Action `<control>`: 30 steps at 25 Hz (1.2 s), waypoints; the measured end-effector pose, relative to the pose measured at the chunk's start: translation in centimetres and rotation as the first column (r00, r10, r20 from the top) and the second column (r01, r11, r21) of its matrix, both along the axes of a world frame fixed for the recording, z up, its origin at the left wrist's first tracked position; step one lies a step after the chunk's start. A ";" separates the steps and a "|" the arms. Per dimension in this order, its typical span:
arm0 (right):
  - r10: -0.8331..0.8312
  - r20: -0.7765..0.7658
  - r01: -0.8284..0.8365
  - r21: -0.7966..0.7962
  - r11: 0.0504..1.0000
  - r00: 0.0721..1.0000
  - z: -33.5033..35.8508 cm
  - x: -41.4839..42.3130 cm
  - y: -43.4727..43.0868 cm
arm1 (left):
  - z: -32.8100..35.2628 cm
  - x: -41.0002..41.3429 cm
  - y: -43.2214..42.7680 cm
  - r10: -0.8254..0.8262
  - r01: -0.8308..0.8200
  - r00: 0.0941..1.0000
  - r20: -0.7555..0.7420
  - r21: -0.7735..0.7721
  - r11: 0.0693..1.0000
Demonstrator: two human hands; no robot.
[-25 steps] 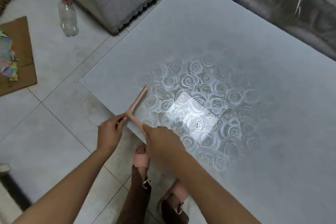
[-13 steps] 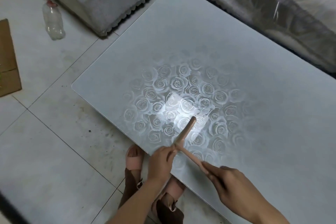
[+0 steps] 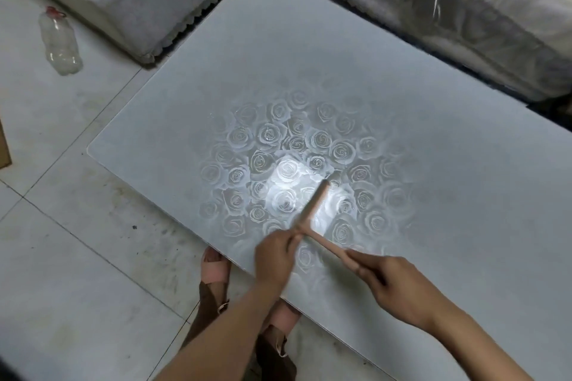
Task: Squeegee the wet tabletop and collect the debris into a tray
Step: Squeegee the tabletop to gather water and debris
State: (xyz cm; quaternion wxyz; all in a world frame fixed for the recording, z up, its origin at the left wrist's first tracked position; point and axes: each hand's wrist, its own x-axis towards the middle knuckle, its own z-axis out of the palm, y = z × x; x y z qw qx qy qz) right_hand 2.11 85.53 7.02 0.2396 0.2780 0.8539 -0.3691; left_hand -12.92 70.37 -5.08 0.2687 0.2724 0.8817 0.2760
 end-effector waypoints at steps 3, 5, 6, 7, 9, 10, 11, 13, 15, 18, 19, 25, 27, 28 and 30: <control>0.013 0.030 -0.013 0.003 1.000 0.999 0.9 1.8 1.0 | 0.2 1.2 1.9 -0.042 0.047 0.996 0.073 -0.070 0.996; 0.032 -0.054 -0.030 0.042 0.999 0.998 2.3 0.6 1.0 | 1.7 -0.7 1.8 -0.034 0.035 0.996 0.077 -0.016 0.999; 0.034 -0.096 -0.029 0.052 0.998 0.995 3.0 -0.5 1.1 | 2.6 -2.2 1.7 -0.026 0.025 0.998 0.059 0.012 1.000; 0.039 -0.129 -0.032 0.062 0.998 0.991 3.5 -1.7 1.3 | 3.5 -3.6 1.7 -0.016 0.014 0.999 0.038 0.039 0.999; 0.059 -0.156 -0.048 0.074 0.996 0.986 4.5 -5.0 1.8 | 4.9 -6.4 1.7 0.019 -0.020 1.000 0.017 0.050 0.999; 0.074 -0.161 -0.062 0.079 0.995 0.984 4.8 -6.9 2.0 | 5.4 -7.9 1.6 0.034 -0.035 0.999 0.005 0.046 0.998; 0.098 -0.159 -0.085 0.086 0.993 0.982 5.0 -8.7 2.2 | 5.7 -9.2 1.5 0.046 -0.046 0.999 -0.005 0.040 0.998; 0.141 -0.148 -0.129 0.089 0.988 0.979 5.0 -12.8 2.0 | 5.9 -12.8 0.7 0.067 -0.066 0.997 -0.025 0.023 0.998; 0.157 -0.143 -0.149 0.067 0.987 0.977 4.2 -17.5 1.4 | 5.6 -17.4 -0.3 0.084 -0.084 0.995 -0.047 -0.006 0.996; 0.170 -0.154 -0.167 0.035 0.985 0.973 3.1 -25.3 0.0 | 5.3 -24.8 -1.8 0.116 -0.118 0.991 -0.071 -0.028 0.993; 0.178 -0.164 -0.175 0.031 0.984 0.970 2.5 -28.5 -0.6 | 4.9 -27.8 -2.4 0.123 -0.127 0.988 -0.091 -0.039 0.991; 0.157 -0.208 -0.158 0.014 0.987 0.965 -0.5 -46.9 -2.3 | 1.8 -45.9 -3.2 0.120 -0.142 0.974 -0.193 -0.106 0.984; 0.130 -0.189 -0.135 -0.014 0.991 0.973 -1.5 -49.8 -1.4 | 0.6 -48.8 -2.0 0.073 -0.099 0.980 -0.186 -0.132 0.986; 0.116 -0.182 -0.122 -0.020 0.992 0.976 -2.0 -50.2 -0.9 | 0.0 -49.2 -1.4 0.054 -0.077 0.981 -0.185 -0.124 0.989; 0.069 -0.173 -0.077 -0.037 0.996 0.982 -2.6 -49.6 -0.1 | -0.7 -48.9 -0.2 0.076 -0.096 0.974 -0.212 -0.085 0.992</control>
